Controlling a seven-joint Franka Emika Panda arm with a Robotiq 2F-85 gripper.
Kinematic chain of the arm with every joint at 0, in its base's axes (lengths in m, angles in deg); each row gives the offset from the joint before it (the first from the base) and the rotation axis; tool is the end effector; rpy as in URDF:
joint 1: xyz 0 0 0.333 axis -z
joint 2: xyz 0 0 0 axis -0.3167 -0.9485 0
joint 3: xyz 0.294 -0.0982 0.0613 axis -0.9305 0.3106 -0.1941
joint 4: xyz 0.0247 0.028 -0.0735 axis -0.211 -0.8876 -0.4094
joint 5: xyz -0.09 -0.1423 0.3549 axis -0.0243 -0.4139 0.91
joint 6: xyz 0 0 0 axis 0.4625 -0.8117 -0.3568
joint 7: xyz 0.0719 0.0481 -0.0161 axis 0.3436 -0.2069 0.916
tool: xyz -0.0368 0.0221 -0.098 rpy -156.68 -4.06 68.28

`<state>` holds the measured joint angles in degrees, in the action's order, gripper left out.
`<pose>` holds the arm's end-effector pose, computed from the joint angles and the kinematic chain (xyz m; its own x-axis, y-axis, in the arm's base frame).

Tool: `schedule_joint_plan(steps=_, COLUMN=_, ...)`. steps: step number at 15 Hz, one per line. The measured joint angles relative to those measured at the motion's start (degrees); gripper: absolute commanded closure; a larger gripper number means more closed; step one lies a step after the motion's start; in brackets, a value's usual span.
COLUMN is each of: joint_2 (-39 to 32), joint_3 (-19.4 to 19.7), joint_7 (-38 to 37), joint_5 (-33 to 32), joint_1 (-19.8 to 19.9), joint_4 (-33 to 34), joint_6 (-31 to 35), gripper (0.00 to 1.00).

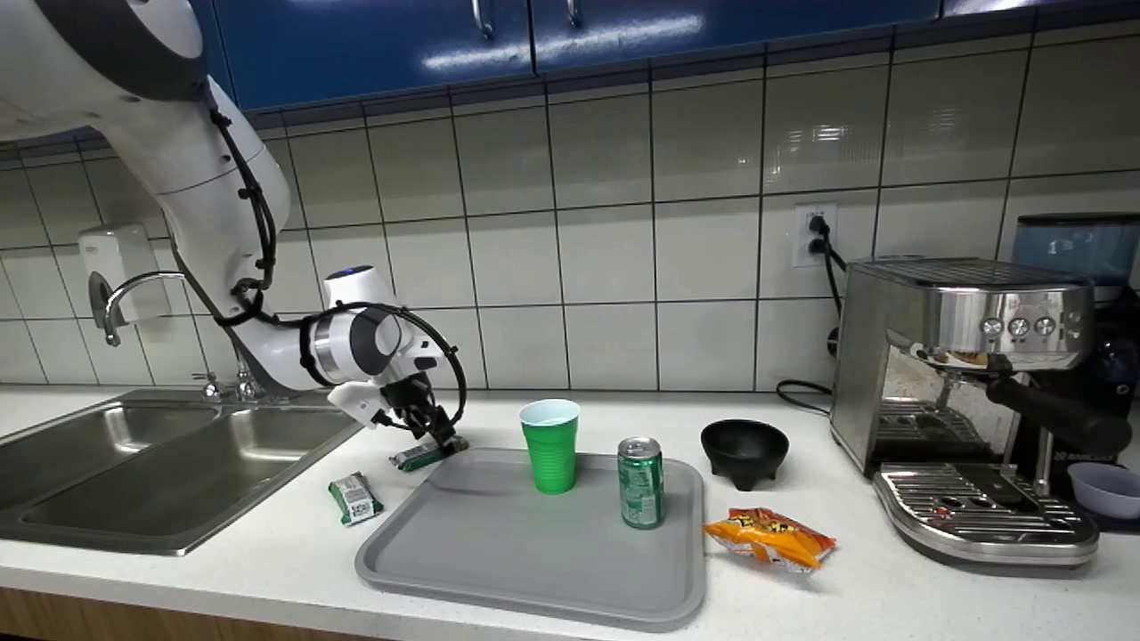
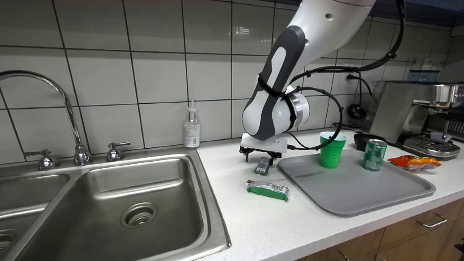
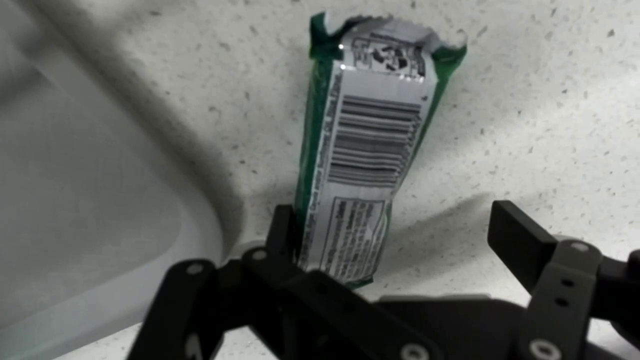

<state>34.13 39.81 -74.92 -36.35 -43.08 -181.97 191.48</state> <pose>0.6350 0.1118 0.1278 0.8559 -0.4175 0.3053 -0.4271 -0.9034 -0.0381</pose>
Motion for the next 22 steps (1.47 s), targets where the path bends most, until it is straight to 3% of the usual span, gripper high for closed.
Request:
schedule_joint_plan(steps=7, joint_2=0.0, joint_3=0.0, joint_7=-0.4, joint_5=0.0, joint_1=0.0, joint_4=0.2, joint_6=0.0, gripper=0.0)
schedule_joint_plan(steps=8, joint_2=0.0, joint_3=0.0, joint_7=-0.4, joint_5=0.0, joint_1=0.0, joint_4=0.2, joint_6=0.0, gripper=0.04)
schedule_joint_plan(steps=10, joint_2=0.0, joint_3=0.0, joint_7=-0.5, joint_5=0.0, joint_1=0.0, joint_4=0.2, joint_6=0.0, gripper=0.29)
schedule_joint_plan(steps=12, joint_2=0.0, joint_3=0.0, joint_7=-0.6, joint_5=0.1, joint_1=0.0, joint_4=0.3, joint_6=0.0, gripper=0.38)
schedule_joint_plan(steps=18, joint_2=0.0, joint_3=0.0, joint_7=-0.8, joint_5=0.2, joint_1=0.0, joint_4=0.5, joint_6=0.0, gripper=0.84)
schedule_joint_plan(steps=22, joint_2=0.0, joint_3=0.0, joint_7=-0.8, joint_5=0.3, joint_1=0.0, joint_4=0.7, joint_6=0.0, gripper=0.84)
